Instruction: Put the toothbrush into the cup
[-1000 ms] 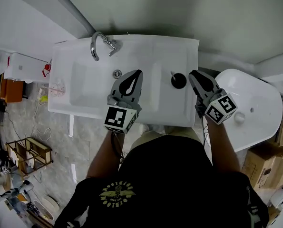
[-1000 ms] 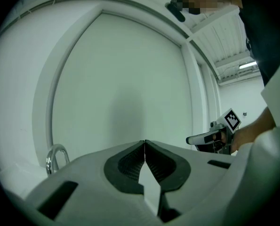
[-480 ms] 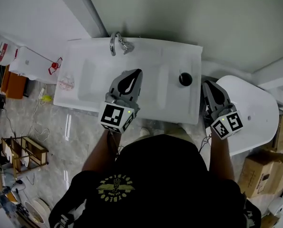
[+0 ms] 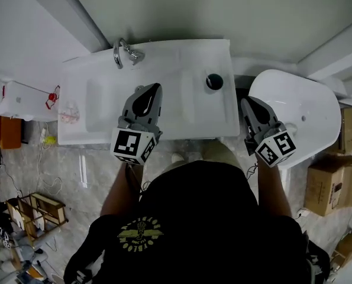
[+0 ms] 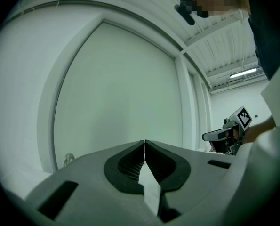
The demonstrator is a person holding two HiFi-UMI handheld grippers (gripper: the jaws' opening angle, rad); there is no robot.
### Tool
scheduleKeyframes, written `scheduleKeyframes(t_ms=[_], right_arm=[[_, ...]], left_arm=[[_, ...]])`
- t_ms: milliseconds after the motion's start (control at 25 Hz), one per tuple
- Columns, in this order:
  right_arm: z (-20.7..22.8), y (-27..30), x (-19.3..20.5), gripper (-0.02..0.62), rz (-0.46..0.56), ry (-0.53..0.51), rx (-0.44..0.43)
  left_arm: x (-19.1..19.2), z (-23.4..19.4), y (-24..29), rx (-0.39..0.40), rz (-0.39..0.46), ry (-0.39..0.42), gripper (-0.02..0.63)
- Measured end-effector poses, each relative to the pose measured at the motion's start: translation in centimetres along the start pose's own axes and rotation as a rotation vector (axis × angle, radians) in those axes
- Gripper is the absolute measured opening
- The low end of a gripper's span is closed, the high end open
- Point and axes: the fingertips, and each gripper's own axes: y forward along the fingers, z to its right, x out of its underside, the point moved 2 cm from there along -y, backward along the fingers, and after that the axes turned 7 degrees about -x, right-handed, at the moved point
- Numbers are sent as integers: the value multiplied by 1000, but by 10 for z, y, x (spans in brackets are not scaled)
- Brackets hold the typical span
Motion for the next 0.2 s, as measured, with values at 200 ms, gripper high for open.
scheduleKeyframes(t_ms=[200], right_arm=[[22, -2, -2, 12, -7, 10, -21]], left_arm=[[0, 10, 14, -25, -6, -2, 11]])
